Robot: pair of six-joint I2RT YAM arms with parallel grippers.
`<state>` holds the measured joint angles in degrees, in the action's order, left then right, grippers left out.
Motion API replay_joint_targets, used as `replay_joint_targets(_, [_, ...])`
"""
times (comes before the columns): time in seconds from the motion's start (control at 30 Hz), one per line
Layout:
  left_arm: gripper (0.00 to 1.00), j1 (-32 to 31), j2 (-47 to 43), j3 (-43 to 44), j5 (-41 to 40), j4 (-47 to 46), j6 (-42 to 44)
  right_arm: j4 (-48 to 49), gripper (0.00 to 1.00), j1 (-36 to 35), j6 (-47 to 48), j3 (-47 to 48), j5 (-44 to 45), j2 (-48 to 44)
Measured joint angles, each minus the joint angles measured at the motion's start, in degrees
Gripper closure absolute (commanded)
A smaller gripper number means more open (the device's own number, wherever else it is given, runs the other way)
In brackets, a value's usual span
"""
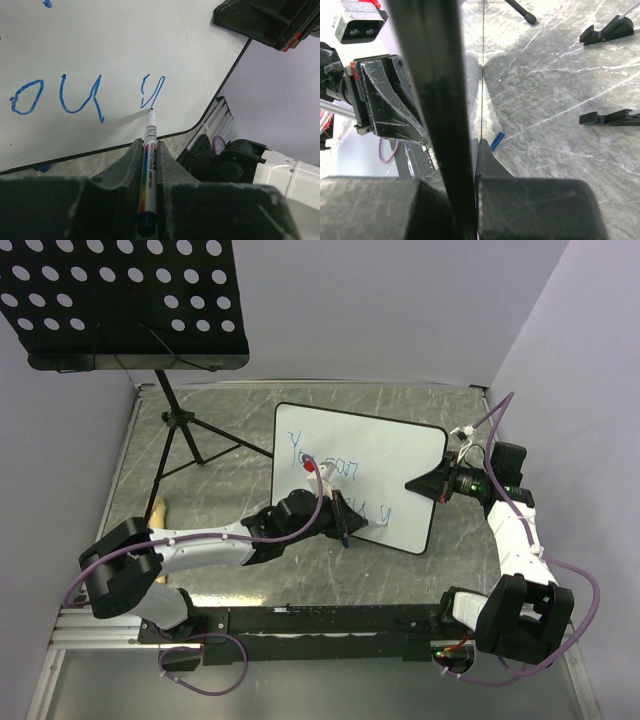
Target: Write a sentence on the whiteboard
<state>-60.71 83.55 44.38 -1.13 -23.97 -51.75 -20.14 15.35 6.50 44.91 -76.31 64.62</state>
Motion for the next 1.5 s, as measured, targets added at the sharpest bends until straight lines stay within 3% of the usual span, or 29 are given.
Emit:
replay_joint_targets(0.6, [0.99,1.7,2.3,6.1,1.8,0.2,1.5,0.0,1.0,0.0,0.5,0.0,0.0,0.0])
replay_joint_targets(1.5, [0.99,2.0,1.7,5.7,3.4,-2.1,2.6,-1.3,1.0,0.0,0.7,0.0,-0.2,0.0])
